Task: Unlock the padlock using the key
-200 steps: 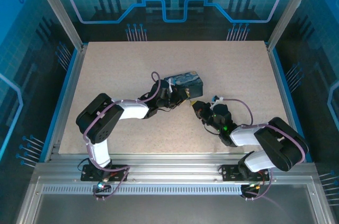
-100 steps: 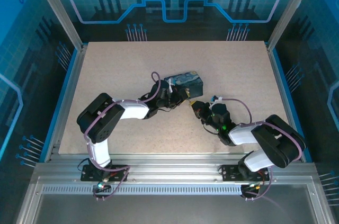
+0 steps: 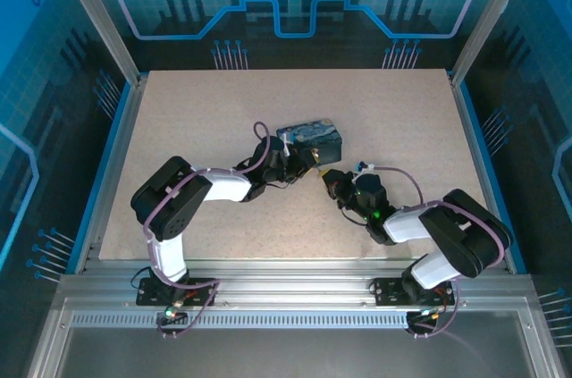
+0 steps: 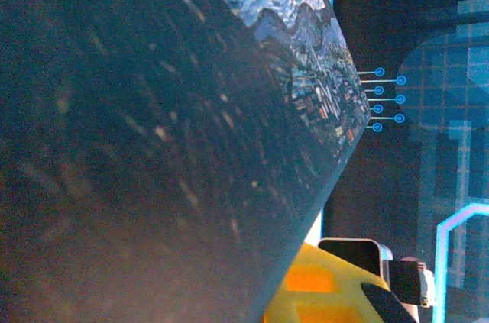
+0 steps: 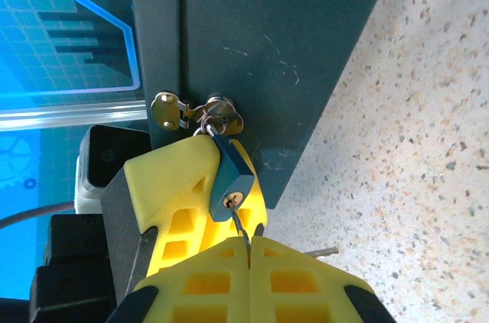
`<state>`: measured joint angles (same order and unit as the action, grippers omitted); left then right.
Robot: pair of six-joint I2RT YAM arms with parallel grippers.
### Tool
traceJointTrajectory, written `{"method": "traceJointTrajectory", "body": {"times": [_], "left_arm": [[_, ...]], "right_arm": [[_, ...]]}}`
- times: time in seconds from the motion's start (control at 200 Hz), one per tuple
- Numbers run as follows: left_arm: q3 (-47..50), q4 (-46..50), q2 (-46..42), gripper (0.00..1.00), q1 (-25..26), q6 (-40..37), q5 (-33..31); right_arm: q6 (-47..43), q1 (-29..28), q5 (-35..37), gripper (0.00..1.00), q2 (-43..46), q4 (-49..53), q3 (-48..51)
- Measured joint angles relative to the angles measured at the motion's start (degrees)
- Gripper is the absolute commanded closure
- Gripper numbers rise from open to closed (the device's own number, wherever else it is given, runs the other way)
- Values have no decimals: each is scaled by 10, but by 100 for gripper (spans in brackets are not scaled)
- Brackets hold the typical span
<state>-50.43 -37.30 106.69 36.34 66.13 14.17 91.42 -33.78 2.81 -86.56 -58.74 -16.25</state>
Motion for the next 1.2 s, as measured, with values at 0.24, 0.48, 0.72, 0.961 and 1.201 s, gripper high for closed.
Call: {"method": "traceJointTrajectory", "body": {"times": [0.24,0.48,0.72,0.961,1.201], "left_arm": [[2,-8,2,100,-3,0,-13],[8,-27,2,100,-6,11,-17],[9,-42,2,100,-6,15,-17],[12,-52,2,100,-6,15,-8],[12,-52,2,100,-6,16,-7]], "right_arm": [[59,-9,2,100,-46,-47,-11],[81,-11,3,100,-61,-75,-14],[86,0,-5,100,-63,-95,-8],[67,24,-26,100,-40,-73,-5],[67,32,-47,100,-60,-91,-7]]}}
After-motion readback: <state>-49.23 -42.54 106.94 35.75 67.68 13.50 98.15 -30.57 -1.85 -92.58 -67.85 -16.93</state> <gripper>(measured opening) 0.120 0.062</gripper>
